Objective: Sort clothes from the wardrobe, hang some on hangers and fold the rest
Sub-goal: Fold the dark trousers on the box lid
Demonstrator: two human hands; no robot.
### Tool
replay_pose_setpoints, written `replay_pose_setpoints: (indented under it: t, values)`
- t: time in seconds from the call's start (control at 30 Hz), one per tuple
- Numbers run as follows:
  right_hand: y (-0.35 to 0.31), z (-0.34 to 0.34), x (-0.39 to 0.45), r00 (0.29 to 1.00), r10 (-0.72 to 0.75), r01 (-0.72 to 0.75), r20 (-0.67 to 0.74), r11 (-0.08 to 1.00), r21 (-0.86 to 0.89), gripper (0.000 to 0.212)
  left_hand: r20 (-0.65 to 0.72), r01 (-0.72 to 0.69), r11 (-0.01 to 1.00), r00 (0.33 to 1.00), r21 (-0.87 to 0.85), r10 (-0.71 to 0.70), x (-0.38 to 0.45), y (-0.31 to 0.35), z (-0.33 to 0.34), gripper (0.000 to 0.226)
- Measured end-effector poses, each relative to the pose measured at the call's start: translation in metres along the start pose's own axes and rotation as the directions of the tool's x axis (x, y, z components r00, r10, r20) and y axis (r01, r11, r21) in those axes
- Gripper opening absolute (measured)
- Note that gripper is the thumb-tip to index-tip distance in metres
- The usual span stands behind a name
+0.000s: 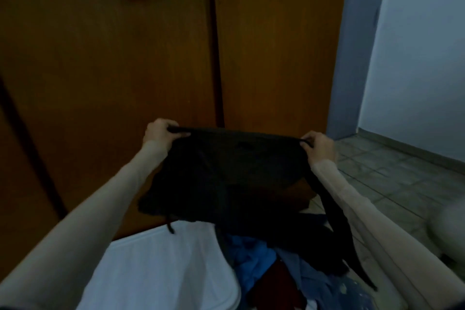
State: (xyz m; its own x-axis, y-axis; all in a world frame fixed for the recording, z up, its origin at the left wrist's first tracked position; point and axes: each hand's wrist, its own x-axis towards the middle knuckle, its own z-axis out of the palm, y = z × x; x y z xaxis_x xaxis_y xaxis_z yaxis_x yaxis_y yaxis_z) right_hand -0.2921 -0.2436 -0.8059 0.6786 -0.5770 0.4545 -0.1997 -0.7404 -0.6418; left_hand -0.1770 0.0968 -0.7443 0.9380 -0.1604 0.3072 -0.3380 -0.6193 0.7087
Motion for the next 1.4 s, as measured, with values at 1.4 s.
replay_pose_setpoints:
  t: [1.4]
  values:
    - [-0.102, 0.318, -0.099, 0.823, -0.105, 0.321, 0.558, 0.897, -0.304, 0.027, -0.198, 0.311, 0.544, 0.946, 0.78, -0.257, -0.083, -0.299, -0.046, 0.049]
